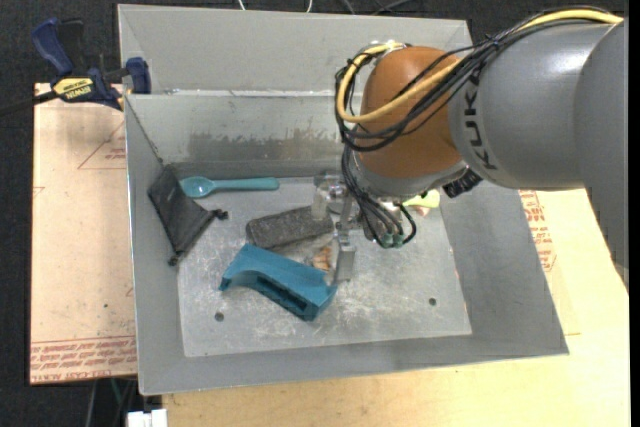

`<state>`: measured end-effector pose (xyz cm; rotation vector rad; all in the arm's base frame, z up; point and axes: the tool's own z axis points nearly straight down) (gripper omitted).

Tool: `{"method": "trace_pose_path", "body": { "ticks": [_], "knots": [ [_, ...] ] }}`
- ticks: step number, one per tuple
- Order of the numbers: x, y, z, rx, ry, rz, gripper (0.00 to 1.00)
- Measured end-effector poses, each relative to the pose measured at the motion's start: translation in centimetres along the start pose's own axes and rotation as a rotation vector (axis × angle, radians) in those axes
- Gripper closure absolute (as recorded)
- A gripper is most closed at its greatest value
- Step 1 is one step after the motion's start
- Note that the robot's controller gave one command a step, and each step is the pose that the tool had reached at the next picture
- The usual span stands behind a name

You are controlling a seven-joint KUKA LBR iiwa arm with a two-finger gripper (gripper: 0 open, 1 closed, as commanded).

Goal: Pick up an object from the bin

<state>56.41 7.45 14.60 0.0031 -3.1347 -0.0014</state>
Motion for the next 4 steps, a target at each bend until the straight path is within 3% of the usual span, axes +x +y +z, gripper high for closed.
{"method": "trace_pose_path", "body": {
  "ticks": [1,2,3,4],
  "knots": [
    [-0.2,0.0,-0.5,-0.001,-0.007,0.002,0.0],
    [1.0,2.3,2.4,0.0,-0.016,0.089,0.0],
    [3.7,4.3,5.5,-0.007,-0.009,0.042,0.0],
    [3.7,6.1,6.4,-0.004,-0.002,0.032,0.0]
  ]
}}
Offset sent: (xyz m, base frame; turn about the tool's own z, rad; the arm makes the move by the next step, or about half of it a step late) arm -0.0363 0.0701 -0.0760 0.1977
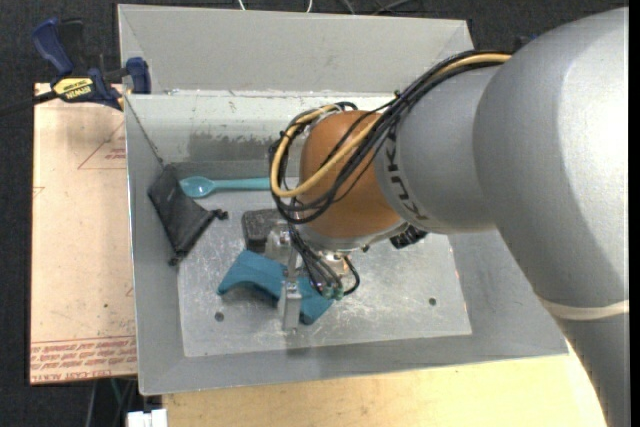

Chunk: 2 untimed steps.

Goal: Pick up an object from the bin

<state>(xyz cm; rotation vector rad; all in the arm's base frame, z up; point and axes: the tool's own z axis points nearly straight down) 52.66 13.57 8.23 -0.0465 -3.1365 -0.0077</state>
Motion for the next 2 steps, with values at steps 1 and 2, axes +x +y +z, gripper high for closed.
{"method": "trace_pose_path", "body": {
  "ticks": [1,2],
  "knots": [
    [-2.56,1.13,0.39,-0.003,-0.007,0.02,1.0],
    [-2.56,1.13,0.39,-0.003,-0.007,0.02,1.0]
  ]
}}
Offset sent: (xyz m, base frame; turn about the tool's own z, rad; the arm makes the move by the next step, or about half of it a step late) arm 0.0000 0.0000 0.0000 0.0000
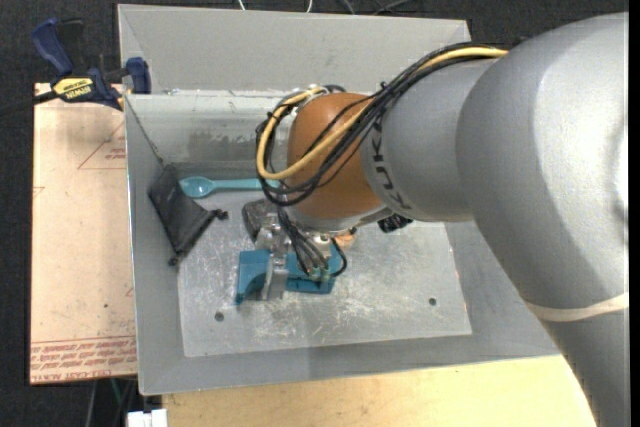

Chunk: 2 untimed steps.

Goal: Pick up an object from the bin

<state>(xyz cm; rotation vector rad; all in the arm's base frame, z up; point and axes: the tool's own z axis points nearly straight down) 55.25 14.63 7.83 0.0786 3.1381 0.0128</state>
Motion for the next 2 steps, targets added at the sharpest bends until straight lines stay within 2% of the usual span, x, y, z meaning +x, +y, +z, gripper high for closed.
{"method": "trace_pose_path", "body": {
  "ticks": [1,2],
  "knots": [
    [-0.2,-0.5,-5.7,0.003,0.01,0.019,1.0],
    [-2.0,0.9,-5.2,-0.001,-0.003,0.021,1.0]
  ]
}}
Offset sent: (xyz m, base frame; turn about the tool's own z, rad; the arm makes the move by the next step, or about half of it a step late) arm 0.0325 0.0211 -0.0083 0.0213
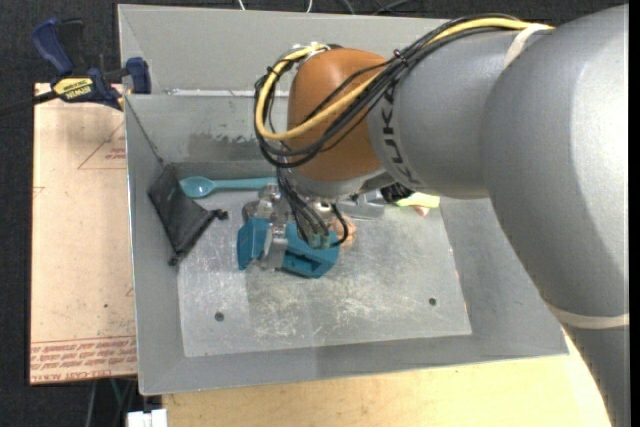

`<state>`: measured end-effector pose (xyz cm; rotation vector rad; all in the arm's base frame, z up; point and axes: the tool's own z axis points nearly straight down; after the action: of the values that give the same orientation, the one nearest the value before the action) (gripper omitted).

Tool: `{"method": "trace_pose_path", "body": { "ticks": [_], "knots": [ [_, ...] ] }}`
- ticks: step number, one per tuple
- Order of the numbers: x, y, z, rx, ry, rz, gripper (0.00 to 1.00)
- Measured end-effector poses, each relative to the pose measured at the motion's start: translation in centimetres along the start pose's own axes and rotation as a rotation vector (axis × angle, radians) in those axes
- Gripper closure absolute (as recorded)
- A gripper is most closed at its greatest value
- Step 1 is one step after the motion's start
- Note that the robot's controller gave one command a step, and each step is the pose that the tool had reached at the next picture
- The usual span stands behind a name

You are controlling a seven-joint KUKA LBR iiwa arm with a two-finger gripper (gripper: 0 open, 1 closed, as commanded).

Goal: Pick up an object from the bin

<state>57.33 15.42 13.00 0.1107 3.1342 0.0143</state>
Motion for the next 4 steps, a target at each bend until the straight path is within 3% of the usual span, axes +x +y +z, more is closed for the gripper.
{"method": "trace_pose_path", "body": {
  "ticks": [1,2,3,4],
  "knots": [
    [-4.8,-2.4,5.3,-0.01,0.001,-0.136,1.0],
    [-3.1,-2.0,4.1,0.0,0.003,-0.136,1.0],
    [-4.5,-3.5,-1.0,-0.002,0.011,-0.168,1.0],
    [-6.7,-3.0,-0.2,-0.003,-0.004,-0.265,1.0]
  ]
}}
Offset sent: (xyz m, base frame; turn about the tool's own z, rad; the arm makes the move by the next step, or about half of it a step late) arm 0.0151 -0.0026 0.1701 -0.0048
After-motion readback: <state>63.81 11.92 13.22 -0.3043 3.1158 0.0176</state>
